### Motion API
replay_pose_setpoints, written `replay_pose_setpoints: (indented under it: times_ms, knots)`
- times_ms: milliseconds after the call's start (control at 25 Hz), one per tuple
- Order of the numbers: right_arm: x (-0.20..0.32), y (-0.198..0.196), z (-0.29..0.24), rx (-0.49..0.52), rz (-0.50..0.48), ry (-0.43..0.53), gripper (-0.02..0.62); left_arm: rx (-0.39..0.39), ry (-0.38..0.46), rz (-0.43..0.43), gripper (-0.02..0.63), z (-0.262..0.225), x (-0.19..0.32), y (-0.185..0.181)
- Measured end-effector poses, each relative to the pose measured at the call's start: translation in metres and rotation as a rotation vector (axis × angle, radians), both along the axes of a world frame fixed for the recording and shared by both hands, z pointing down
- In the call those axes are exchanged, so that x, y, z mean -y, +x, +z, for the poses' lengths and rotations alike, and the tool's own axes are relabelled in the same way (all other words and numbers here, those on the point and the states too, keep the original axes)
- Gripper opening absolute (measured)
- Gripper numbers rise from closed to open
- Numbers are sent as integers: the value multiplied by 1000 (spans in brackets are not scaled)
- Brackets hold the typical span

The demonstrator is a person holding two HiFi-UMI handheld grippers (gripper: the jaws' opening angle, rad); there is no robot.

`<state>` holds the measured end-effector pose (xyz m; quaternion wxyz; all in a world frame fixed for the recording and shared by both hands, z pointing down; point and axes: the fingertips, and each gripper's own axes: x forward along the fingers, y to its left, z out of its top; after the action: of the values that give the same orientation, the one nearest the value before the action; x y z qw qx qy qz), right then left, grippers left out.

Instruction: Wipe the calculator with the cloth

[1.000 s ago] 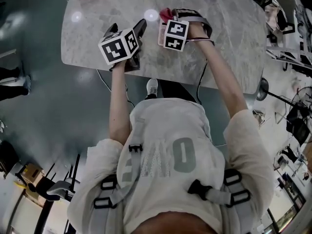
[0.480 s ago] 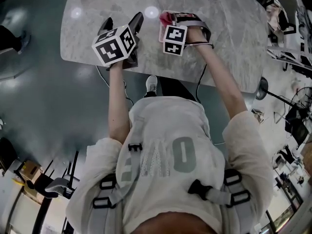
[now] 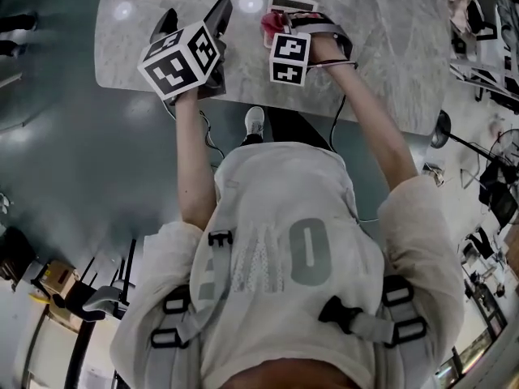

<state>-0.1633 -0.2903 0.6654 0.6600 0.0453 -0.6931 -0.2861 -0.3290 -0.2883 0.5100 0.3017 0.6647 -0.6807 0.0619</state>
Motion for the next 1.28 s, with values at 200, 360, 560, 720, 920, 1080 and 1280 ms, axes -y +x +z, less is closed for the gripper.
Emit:
replay_pose_setpoints:
  times_ms: [200, 360, 560, 720, 920, 1080, 1280]
  knots:
    - [-31, 1, 4, 14, 1, -34, 54, 15, 3, -7, 462, -4, -9, -5]
    - [-49, 5, 9, 11, -14, -54, 54, 14, 14, -5, 462, -6, -11, -4]
    - [-64, 7, 9, 9, -24, -60, 54, 22, 36, -9, 462, -17, -13, -1]
    - [-73, 4, 10, 7, -25, -69, 54, 27, 43, -4, 462, -20, -17, -1]
    - [-81, 7, 12, 7, -27, -83, 54, 22, 40, -4, 462, -19, -19, 3]
    - [-82, 9, 17, 7, -29, -88, 54, 19, 42, 5, 462, -18, -15, 8]
    - [-79, 6, 8, 27, -24, -86, 54, 20, 59, 11, 462, -26, -14, 11]
